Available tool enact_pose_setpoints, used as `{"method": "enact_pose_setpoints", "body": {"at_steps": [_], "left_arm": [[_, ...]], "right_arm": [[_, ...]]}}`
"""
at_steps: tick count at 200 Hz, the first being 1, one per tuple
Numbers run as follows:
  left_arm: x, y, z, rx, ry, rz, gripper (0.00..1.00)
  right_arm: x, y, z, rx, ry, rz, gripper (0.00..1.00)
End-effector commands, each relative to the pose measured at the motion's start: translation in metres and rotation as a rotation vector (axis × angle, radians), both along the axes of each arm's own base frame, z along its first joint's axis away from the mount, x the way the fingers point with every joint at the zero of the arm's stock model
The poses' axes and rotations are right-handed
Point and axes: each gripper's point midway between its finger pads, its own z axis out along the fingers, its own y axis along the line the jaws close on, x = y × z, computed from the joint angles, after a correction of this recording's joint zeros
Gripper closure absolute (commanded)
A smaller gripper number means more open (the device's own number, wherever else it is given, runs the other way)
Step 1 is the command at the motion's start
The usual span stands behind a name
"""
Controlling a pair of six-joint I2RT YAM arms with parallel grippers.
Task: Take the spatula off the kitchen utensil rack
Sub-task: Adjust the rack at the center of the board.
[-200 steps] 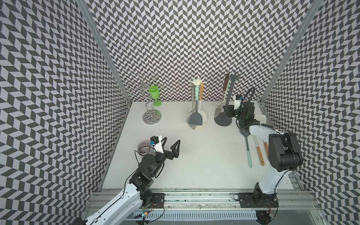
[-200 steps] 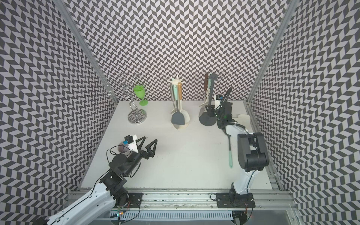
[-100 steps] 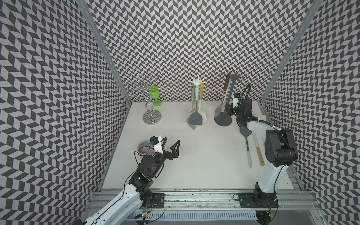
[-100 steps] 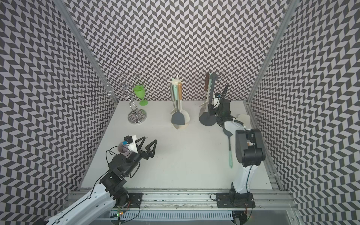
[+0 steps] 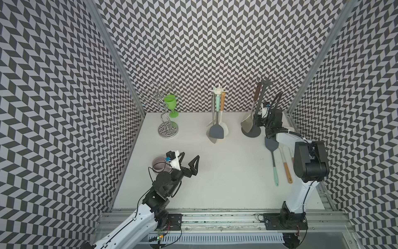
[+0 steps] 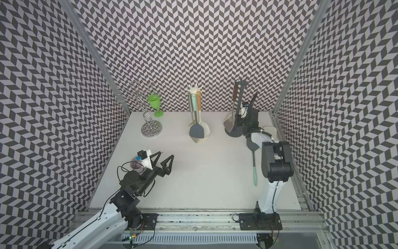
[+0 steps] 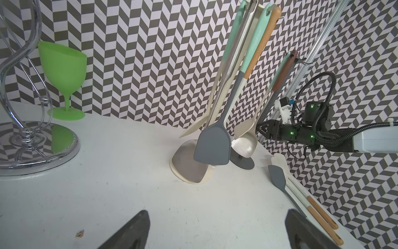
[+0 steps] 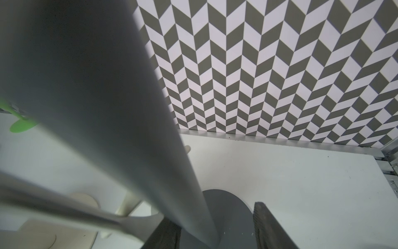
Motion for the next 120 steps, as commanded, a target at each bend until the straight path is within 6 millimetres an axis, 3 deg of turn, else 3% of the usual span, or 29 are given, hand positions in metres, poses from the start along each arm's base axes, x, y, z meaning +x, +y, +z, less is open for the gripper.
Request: {"method": "enact_pose_setpoints", "body": {"at_steps": [1,56,120], "left_arm": [[-0.001,0.001,-0.002,0.011,-0.009,0.0,0.0],[0.0,0.0,-0.004,0.014,-0.006,-0.002,0.0],[0.0,-0.002,-0.007,0.017,-0.002,-0.014,0.0]], "right_arm": [[0.011,-0.026,0.003,-0.019,-0.027,-0.065,0.46],[0.005,-0.038,0.015,0.007,-0.013,-0.089,0.44],[-0.042,-0.031,0.051,0.056,-0.023,-0.072,0.33]]}}
